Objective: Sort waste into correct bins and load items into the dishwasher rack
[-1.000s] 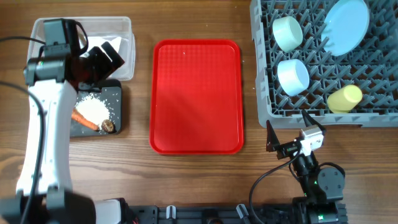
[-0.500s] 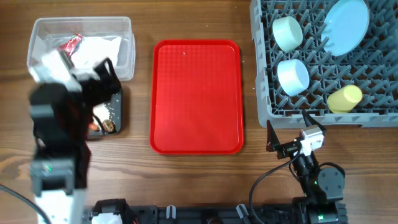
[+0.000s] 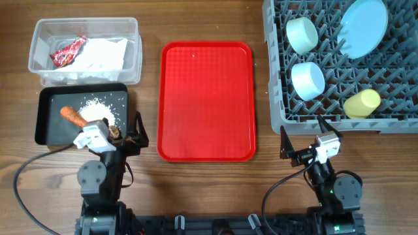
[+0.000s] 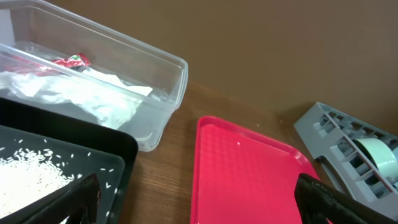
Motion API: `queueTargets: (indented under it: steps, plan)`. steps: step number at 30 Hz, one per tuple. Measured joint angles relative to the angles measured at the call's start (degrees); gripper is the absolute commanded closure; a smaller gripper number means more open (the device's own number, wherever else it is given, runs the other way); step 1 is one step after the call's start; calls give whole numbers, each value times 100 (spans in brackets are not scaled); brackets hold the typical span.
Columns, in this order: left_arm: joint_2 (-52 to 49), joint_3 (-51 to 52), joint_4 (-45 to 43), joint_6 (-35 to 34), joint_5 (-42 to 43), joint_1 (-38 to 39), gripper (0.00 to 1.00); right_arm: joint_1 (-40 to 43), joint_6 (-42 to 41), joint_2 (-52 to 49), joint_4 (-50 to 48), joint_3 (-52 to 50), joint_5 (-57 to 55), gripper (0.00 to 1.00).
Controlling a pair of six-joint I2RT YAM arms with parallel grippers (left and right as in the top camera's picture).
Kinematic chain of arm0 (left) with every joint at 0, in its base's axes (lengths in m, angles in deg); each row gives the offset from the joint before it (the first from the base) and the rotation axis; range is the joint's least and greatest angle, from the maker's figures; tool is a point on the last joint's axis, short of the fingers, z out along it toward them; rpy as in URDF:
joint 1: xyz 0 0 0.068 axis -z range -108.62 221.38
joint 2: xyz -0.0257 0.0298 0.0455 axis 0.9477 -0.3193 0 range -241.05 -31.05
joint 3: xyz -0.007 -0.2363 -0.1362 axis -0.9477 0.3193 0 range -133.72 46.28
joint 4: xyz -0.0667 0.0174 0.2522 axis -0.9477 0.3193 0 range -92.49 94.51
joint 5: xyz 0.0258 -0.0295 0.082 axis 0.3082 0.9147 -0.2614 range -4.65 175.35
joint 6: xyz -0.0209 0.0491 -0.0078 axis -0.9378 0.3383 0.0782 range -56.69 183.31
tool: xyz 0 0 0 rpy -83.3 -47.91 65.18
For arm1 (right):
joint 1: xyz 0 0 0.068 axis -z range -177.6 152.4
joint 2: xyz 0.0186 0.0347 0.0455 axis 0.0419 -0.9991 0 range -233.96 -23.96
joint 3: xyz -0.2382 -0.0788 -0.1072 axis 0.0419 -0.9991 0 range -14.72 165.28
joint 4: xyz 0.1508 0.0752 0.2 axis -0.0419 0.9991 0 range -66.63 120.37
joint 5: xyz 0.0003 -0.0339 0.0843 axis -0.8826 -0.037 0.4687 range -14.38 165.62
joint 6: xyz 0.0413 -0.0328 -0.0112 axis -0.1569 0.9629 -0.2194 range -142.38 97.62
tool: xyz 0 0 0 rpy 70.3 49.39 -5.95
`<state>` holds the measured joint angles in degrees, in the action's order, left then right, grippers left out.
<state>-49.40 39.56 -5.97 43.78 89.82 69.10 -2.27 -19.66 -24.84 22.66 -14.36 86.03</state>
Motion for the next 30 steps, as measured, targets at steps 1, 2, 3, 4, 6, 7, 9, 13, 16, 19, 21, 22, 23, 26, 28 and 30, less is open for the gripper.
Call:
queueTargets:
  steps: [1, 2, 3, 4, 6, 7, 9, 13, 16, 19, 21, 22, 23, 26, 28, 30]
  plan:
    - [92, 42, -2, 0, 11, 0, 0, 0, 2, 0, -2, 0, 0, 0]
    - [192, 83, -4, 0, 11, 0, 0, 0, 2, 0, 0, 0, 0, 0]
    - [262, 111, -2, 0, 11, 0, 0, 0, 2, 0, 0, 0, 0, 0]
    - [358, 153, 0, 0, 13, 0, 0, 0, 2, 0, 0, 0, 0, 0]
    - [546, 256, 2, 0, 13, 0, 0, 0, 2, 0, 0, 0, 0, 0]
    - [638, 319, 0, 0, 13, 0, 0, 0, 0, 0, 0, 0, 0, 0]
    - [793, 433, 2, 2, 13, 0, 0, 0, 0, 0, 0, 0, 0, 0]
    - [1147, 584, 122, 2, 13, 11, 0, 0, 0, 0, 0, 0, 0, 0]
    - [1456, 592, 332, 4, 11, 48, 0, 0, 0, 0, 0, 0, 0, 0]
    - [1725, 592, 579, 20, 13, 87, 0, 0, 2, 0, 0, 0, 0, 0]
    - [1753, 595, 745, 22, 11, 107, 0, 0, 2, 0, 0, 0, 0, 0]
    - [1751, 597, 748, 22, 11, 107, 0, 0, 0, 0, 0, 0, 0, 0]
    - [1753, 597, 745, 22, 11, 109, 0, 0, 2, 0, 0, 0, 0, 0]
    - [1755, 597, 745, 22, 11, 118, 0, 0, 2, 0, 0, 0, 0, 0]
    - [1755, 597, 745, 22, 11, 118, 0, 0, 2, 0, 0, 0, 0, 0]
    - [1755, 597, 745, 22, 11, 118, 0, 0, 0, 0, 0, 0, 0, 0]
